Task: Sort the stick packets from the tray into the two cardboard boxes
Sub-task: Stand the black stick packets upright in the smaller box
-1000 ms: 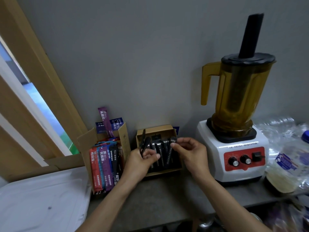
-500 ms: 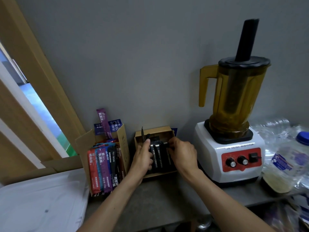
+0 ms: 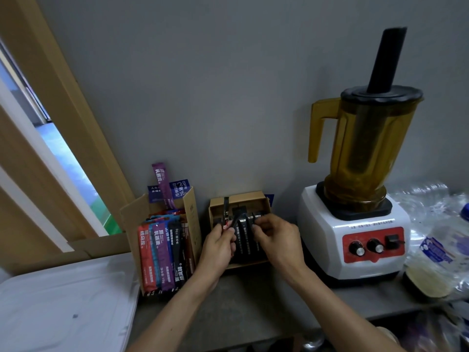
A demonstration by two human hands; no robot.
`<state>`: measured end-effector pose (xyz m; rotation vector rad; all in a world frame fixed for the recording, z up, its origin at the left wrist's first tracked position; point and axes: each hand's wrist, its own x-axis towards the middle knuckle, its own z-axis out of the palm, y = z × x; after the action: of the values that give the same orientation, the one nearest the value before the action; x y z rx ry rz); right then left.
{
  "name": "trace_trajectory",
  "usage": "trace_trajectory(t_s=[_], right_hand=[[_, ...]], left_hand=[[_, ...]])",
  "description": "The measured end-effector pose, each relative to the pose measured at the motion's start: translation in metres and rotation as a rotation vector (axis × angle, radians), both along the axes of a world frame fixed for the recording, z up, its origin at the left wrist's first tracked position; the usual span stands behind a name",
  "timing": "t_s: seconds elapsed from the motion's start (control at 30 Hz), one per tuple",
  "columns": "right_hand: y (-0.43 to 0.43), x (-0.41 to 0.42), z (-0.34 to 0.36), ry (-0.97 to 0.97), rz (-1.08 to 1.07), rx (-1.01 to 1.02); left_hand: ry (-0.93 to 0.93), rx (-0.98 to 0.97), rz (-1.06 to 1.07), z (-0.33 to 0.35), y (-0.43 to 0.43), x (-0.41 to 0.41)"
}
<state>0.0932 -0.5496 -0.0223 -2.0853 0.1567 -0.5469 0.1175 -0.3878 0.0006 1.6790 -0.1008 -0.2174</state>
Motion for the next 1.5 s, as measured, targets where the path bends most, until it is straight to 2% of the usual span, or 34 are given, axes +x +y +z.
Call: trace_trajectory(t_s=[0.07,0.13,0.27,0.47,0.63,0.83,1.0,1.2,1.27,1.37,1.5], right_hand=[[0.005,-0.004,0.014,-0.013,0.080,0.294],[0.006,-0.004,0.022,0.043,0.143,0.486],[0.002,-0.002,0.019,0.099,0.129,0.680],[-0.003,-0.012,0.016,-0.012,0.103,0.943],[-0.003,-0.022,0.009,-0.074,0.167,1.012],[-0.005,-0.031,0.002,-0.079,0.280,1.133],[0.000,-0.035,-0.003,-0.015,0.195,0.924],[0.000,-0.036,-0.005,0.004,0.182,0.939],[0.002,-0.036,-0.003,-0.003,0.160,0.973],[0.004,-0.032,0.004,-0.025,0.114,1.058],[0.006,-0.030,0.013,-0.026,0.135,1.090]], left_hand=[[-0.056,0.087,-0.041,-0.002,0.003,-0.001],[-0.082,0.133,-0.067,-0.001,0.004,-0.003],[-0.040,0.069,-0.059,0.004,0.004,-0.011],[0.074,0.002,0.009,0.001,0.012,-0.013],[0.159,-0.143,-0.025,0.002,0.013,-0.016],[0.074,-0.143,0.047,0.012,0.014,-0.010],[0.015,-0.127,0.111,0.014,0.012,-0.004],[0.074,-0.249,0.143,0.021,0.010,-0.003],[0.061,-0.182,0.122,0.019,0.011,-0.004],[0.022,0.034,0.038,0.012,0.014,-0.006],[0.090,0.140,-0.049,0.012,0.014,-0.010]])
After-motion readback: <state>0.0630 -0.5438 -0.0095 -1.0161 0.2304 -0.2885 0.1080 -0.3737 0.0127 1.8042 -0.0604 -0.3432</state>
